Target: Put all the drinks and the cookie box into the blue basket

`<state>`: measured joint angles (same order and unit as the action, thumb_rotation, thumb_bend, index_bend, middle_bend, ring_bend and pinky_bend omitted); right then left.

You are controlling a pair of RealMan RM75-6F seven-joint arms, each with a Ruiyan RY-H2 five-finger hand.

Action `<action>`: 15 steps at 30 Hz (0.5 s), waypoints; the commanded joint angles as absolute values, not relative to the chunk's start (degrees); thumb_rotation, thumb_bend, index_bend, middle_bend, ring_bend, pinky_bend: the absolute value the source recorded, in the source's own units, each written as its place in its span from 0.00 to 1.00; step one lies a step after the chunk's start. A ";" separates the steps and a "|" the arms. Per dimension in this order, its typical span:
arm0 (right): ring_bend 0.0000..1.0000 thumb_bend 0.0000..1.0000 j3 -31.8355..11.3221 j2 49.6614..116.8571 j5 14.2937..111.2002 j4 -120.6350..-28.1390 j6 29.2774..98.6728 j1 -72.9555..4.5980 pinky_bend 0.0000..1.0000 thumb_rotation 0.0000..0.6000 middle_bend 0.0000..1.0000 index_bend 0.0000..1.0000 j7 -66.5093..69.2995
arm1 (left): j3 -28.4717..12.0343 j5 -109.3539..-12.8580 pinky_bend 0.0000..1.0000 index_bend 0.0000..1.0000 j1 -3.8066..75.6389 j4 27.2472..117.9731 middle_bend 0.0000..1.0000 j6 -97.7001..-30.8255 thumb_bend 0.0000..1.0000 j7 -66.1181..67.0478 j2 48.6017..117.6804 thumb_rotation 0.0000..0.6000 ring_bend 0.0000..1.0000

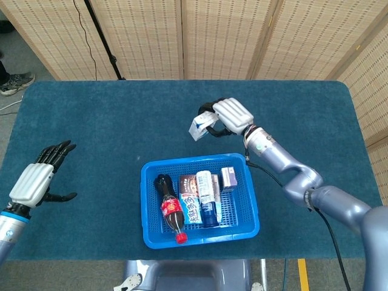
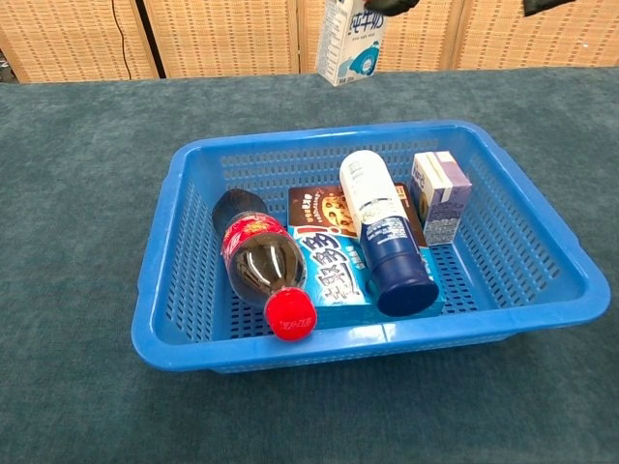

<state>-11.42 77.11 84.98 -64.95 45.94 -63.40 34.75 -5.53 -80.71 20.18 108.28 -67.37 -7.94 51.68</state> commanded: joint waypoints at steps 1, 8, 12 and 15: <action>0.41 0.66 -8.64 64.49 91.21 -81.74 54.86 -56.98 0.30 1.00 0.50 0.58 29.73 | -5.25 -81.33 0.00 0.00 20.00 108.45 0.00 -67.63 0.08 -8.03 51.61 1.00 0.00; 0.40 0.66 -3.81 57.84 98.77 -91.45 62.14 -51.31 0.30 1.00 0.52 0.58 27.74 | -5.02 -81.53 0.00 0.00 19.90 108.64 0.00 -67.74 0.08 -7.80 51.62 1.00 0.00; 0.39 0.66 -1.17 55.81 103.43 -93.61 64.66 -49.43 0.30 1.00 0.52 0.59 26.66 | -4.93 -81.40 0.00 0.00 19.96 108.60 0.00 -67.54 0.08 -7.65 51.65 1.00 0.00; 0.37 0.66 0.83 55.07 107.37 -93.78 66.07 -48.49 0.31 1.00 0.51 0.59 25.51 | -5.00 -81.28 0.00 0.00 20.01 108.60 0.00 -67.57 0.08 -7.57 51.69 1.00 0.00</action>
